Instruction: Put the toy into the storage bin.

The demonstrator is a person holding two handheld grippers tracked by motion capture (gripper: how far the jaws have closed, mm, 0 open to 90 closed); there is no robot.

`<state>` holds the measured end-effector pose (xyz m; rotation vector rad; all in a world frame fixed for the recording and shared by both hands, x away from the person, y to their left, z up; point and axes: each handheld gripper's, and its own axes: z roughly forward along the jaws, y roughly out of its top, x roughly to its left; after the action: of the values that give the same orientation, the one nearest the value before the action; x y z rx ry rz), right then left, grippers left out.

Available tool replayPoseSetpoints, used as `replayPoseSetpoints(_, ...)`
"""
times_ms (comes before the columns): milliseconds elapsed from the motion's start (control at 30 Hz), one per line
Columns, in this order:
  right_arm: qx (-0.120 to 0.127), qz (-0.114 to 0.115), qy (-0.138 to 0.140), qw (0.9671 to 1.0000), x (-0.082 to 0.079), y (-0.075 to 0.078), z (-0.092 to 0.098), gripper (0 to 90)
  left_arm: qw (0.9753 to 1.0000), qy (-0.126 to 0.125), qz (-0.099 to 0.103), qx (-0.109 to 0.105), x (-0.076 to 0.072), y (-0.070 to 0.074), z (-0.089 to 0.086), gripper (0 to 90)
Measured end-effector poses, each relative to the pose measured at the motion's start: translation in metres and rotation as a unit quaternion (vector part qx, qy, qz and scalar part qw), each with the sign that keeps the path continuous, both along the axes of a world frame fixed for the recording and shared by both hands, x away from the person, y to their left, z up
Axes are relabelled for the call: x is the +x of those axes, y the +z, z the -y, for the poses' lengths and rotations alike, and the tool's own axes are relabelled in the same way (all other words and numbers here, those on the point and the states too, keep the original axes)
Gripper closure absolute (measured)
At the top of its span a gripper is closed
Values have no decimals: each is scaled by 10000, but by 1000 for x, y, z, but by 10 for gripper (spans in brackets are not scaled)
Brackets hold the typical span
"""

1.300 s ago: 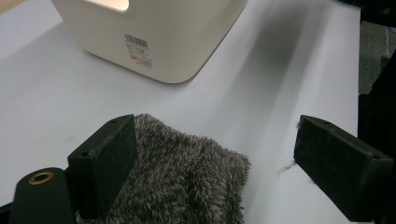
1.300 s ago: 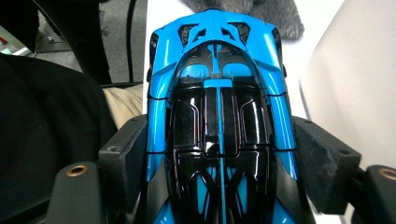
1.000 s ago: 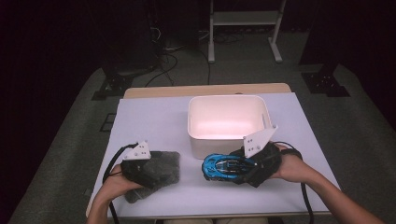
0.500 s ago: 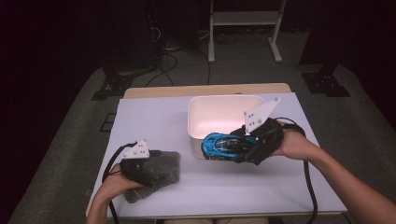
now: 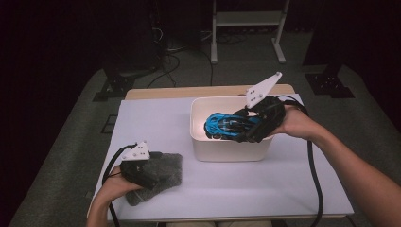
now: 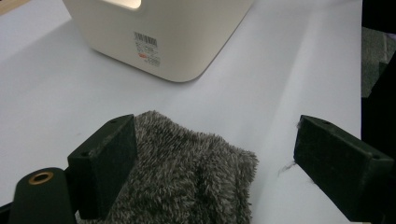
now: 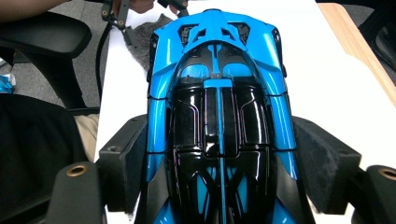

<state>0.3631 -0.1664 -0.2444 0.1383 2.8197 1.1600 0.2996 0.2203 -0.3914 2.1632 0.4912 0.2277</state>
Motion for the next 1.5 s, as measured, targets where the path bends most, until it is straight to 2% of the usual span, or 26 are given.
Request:
replayPoseSetpoints(267,-62,7,0,10000,20,5,-6,255,10000,48,-5,-2,-1,0,-3,131)
replayPoseSetpoints(633,-91,-49,-84,9999,44,-1,-8,255,10000,44,-5,-10,-1,-1,-2,131)
replayPoseSetpoints(1000,-199,-117,-63,9997,60,-14,-17,255,10000,-15,-26,39,0,-2,-1,131)
replayPoseSetpoints(1233,-243,-235,-69,9994,70,-25,-19,255,10000,-19,-17,34,0,-2,-1,131)
replayPoseSetpoints(1500,-299,-308,63,9991,75,-36,-25,255,10000,1,-24,22,-1,-2,-2,131)
